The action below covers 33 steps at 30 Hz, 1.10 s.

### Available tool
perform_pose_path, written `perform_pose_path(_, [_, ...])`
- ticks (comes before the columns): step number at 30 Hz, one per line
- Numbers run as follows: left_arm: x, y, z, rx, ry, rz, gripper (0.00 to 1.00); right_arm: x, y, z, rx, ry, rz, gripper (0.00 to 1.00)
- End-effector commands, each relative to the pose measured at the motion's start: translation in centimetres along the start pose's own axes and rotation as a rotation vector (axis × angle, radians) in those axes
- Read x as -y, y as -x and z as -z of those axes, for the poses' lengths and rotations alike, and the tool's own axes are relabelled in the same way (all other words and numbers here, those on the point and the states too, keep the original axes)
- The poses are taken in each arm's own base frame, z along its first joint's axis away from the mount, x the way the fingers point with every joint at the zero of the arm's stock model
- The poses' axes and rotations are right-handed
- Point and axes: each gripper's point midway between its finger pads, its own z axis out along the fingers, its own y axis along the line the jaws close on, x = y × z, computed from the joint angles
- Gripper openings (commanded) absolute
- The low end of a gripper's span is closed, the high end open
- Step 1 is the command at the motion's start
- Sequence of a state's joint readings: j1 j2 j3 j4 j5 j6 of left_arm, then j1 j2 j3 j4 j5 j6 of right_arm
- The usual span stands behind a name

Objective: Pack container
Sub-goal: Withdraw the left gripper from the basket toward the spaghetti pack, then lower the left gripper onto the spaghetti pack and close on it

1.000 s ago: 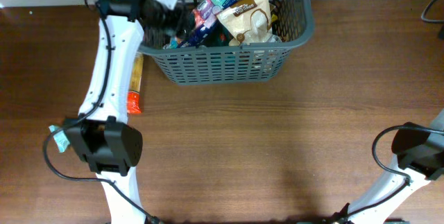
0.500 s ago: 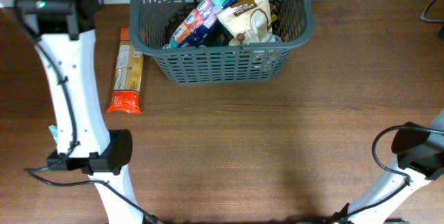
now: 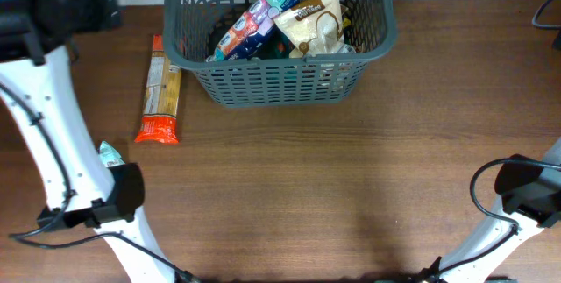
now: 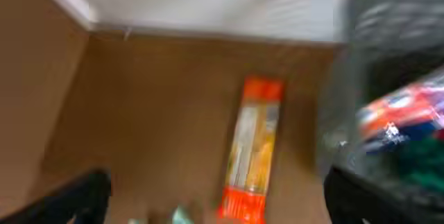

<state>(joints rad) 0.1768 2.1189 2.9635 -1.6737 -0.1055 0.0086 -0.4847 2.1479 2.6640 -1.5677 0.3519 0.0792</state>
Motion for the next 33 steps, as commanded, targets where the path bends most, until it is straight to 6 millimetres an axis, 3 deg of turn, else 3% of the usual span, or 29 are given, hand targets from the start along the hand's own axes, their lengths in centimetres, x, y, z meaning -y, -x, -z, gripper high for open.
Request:
perform_pose_path(1, [-2.7,-0.8,-0.4,-0.034,0.030,0.150,0.93,0.1,-0.1,-0.3,-0.006,-0.015,-0.008,0.99])
perform_pose_path(4, [-3.2,-1.7,-1.9,-0.087,0.001,0.160,0.93,0.1,-0.1,-0.3,-0.006,-0.015,-0.008,0.99])
perform_pose_path(7, [-2.4,-3.2,-3.9,-0.173,-0.068,0.122,0.93,0.1,-0.1,-0.3,-0.006,-0.015,-0.008,0.99])
perform_pose_path(16, [-0.5,-9.6,-12.4,-0.438,-0.160,0.048,0.93,0.1,-0.1,-0.3,-0.006,-0.015,-0.008,0.99])
perform_pose_path(20, [0.3,-13.4,-15.8,-0.542,-0.199,0.022,0.93,0.1,-0.1,-0.3,-0.006,-0.015,-0.008,0.99])
perform_pose_path(25, [1.4,-15.6,-17.9,-0.570,-0.269,-0.049,0.93,0.1,-0.1,-0.3,-0.006,-0.015,-0.008,0.99])
perform_pose_path(33, [1.5,-16.1,-19.2,-0.556,-0.306,-0.161,0.93,0.1,-0.1,-0.3,-0.006,-0.015,-0.008,0.99])
